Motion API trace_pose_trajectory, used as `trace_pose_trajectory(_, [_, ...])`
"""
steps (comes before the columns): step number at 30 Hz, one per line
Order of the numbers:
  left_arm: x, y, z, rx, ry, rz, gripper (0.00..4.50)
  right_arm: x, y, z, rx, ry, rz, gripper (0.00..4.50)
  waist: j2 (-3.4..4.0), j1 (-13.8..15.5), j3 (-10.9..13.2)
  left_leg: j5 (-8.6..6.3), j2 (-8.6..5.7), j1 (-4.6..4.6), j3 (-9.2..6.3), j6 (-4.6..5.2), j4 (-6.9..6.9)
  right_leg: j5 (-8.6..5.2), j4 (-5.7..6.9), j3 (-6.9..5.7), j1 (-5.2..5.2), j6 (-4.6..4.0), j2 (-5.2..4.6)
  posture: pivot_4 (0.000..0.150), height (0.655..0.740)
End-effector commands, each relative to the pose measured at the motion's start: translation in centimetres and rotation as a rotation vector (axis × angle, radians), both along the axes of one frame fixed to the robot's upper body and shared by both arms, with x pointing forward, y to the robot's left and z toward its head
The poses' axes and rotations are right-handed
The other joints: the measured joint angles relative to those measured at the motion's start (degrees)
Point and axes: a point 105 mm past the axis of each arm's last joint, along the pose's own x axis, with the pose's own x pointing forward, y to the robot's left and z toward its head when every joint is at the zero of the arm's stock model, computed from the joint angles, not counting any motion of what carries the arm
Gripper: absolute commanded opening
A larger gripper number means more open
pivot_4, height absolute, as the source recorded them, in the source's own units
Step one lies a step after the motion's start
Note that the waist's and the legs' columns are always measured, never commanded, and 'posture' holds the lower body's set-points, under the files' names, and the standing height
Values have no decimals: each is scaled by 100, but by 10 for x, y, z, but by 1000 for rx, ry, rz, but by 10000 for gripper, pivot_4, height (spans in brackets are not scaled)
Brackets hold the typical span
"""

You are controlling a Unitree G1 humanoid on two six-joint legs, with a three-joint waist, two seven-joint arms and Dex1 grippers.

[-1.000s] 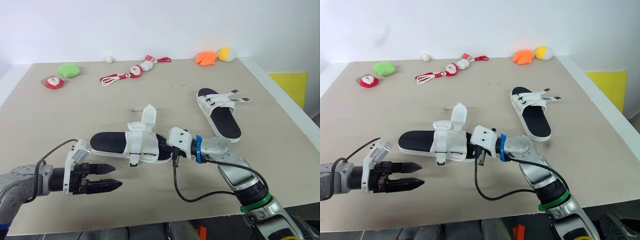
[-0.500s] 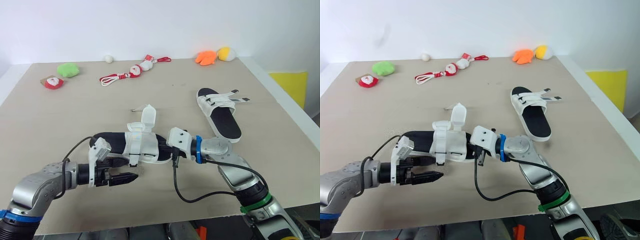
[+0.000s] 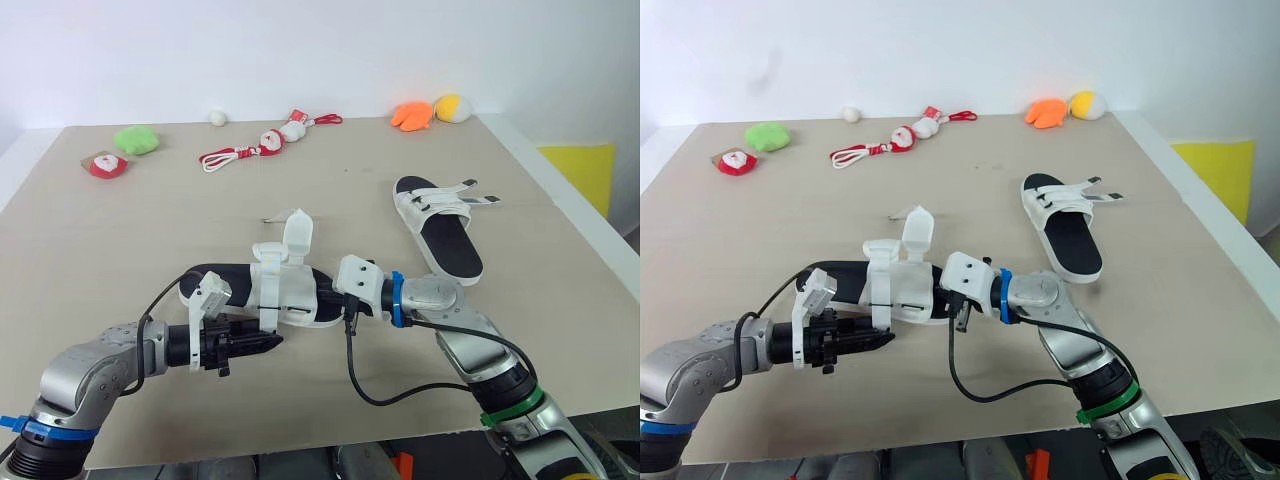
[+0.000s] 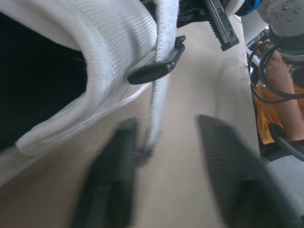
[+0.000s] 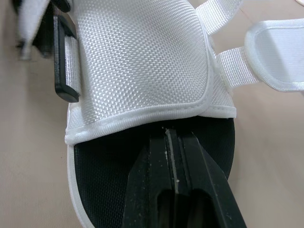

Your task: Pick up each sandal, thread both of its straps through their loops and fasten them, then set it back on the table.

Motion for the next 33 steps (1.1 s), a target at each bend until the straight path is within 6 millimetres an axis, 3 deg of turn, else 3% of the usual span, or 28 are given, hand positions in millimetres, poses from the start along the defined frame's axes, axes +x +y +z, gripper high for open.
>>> trace_pose_trajectory(1, [-4, 0, 7, -5, -17, -15, 337, -10, 5, -21, -41, 72, 30, 0, 0, 0, 0, 0, 0, 0, 0, 0, 0, 0, 0, 0, 0, 0, 0, 1500, 7400])
trace_pose_trajectory(18, [-69, 7, -22, 141, 186, -226, 337, -10, 8, -21, -34, 78, 31, 0, 2, -2, 0, -3, 6, 0, 1, 2, -1, -3, 1, 2, -6, -6, 4, 1500, 7400])
trace_pose_trajectory(25, [-70, 12, -27, 222, 124, -204, 337, -10, 10, -22, -36, 78, 40, 0, 3, 0, 0, -7, 6, 0, 2, -2, -2, -7, 1, 2, -8, -13, 3, 1500, 7400])
trace_pose_trajectory(28, [-68, 14, -22, 229, 86, -179, 8434, -11, 10, -22, -37, 78, 43, 0, 3, -1, 0, -8, 7, 0, 3, -3, -2, -8, 1, 2, -9, -14, 4, 1500, 7400])
trace_pose_trajectory(33, [-58, 28, -23, 329, -47, -107, 31037, -11, 11, -23, -40, 79, 50, 0, 5, 0, -1, -8, 8, 1, 4, -2, -2, -8, 2, 2, -9, -14, 3, 1500, 7400])
